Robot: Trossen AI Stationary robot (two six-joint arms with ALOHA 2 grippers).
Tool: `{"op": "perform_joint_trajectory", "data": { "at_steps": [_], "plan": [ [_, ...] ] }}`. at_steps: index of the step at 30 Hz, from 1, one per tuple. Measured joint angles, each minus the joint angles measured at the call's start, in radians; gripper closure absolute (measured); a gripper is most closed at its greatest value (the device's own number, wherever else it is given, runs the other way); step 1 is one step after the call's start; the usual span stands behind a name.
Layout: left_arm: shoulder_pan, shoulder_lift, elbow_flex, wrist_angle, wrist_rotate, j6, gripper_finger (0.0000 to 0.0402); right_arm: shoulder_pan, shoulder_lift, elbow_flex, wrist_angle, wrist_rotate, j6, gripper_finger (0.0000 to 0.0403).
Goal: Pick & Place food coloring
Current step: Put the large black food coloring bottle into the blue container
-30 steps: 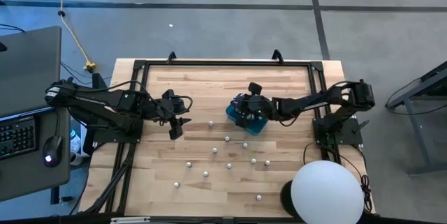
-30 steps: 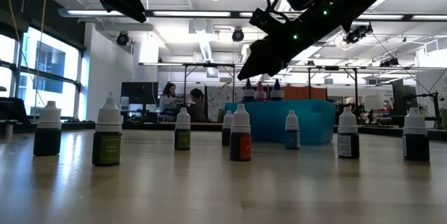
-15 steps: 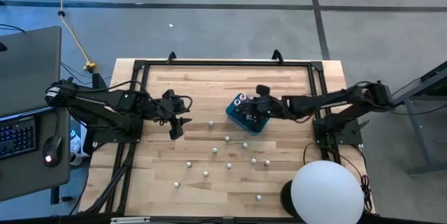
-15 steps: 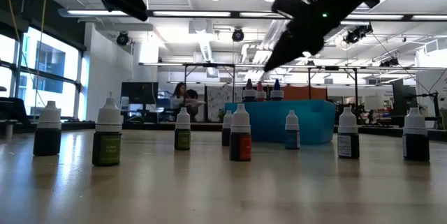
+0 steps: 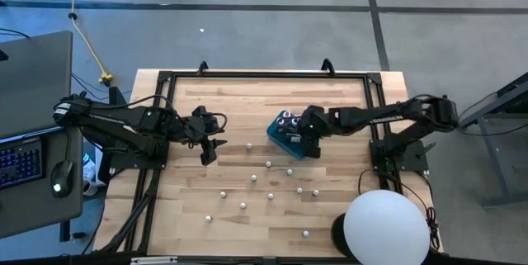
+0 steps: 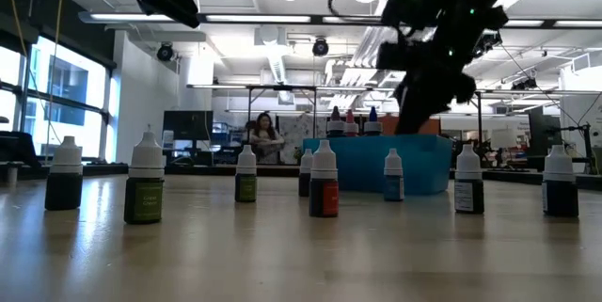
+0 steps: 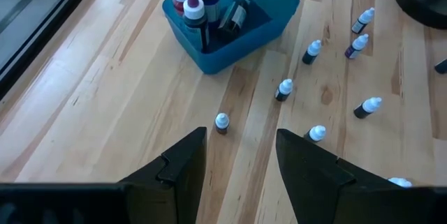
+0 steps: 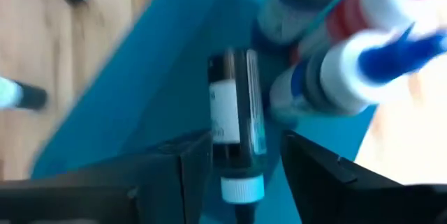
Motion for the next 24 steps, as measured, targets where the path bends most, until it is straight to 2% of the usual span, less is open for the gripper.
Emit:
{"op": "perform_joint_trajectory", "data": {
  "at_steps": [8,15,20,24],
  "plan": [
    [0.0,0.0,0.0,0.0,0.0,0.0,0.0232,-0.032,0.114,0.004,-0.055,0.01,-0.027,0.0237],
    [0.0,0.0,0.0,0.0,-0.003,0.0,0.0232,-0.036,0.131,0.005,-0.054,-0.011,-0.057,0.0239],
    [0.0,0.0,0.0,-0.001,-0.003,0.0,0.0232,-0.034,0.13,0.003,-0.064,-0.022,-0.062,0.0259],
    [0.0,0.0,0.0,-0.001,-0.003,0.0,0.0232,-0.02,0.123,0.012,-0.081,0.011,-0.07,0.0277]
  ]
}}
